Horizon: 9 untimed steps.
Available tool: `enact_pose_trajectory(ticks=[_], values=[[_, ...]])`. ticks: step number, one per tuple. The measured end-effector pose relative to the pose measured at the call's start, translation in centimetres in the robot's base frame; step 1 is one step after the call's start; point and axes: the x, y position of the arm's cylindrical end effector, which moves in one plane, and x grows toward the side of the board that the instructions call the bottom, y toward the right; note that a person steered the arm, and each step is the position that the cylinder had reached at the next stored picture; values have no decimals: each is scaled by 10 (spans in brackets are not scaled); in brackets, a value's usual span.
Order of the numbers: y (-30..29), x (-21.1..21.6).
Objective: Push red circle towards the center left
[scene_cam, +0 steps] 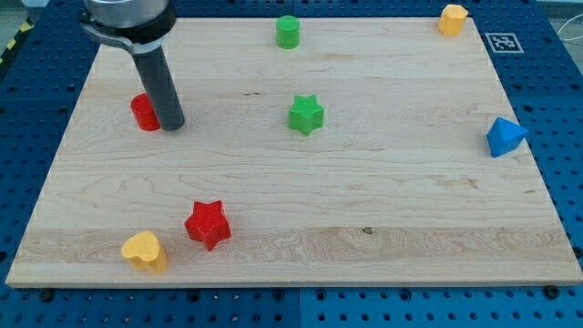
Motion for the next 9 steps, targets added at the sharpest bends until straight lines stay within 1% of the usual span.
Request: enact_pose_trajectory(ticks=[1,2,3,4,9], values=[[-1,-2],[-2,-13],[-2,-37],[-2,-42],[-33,-33]])
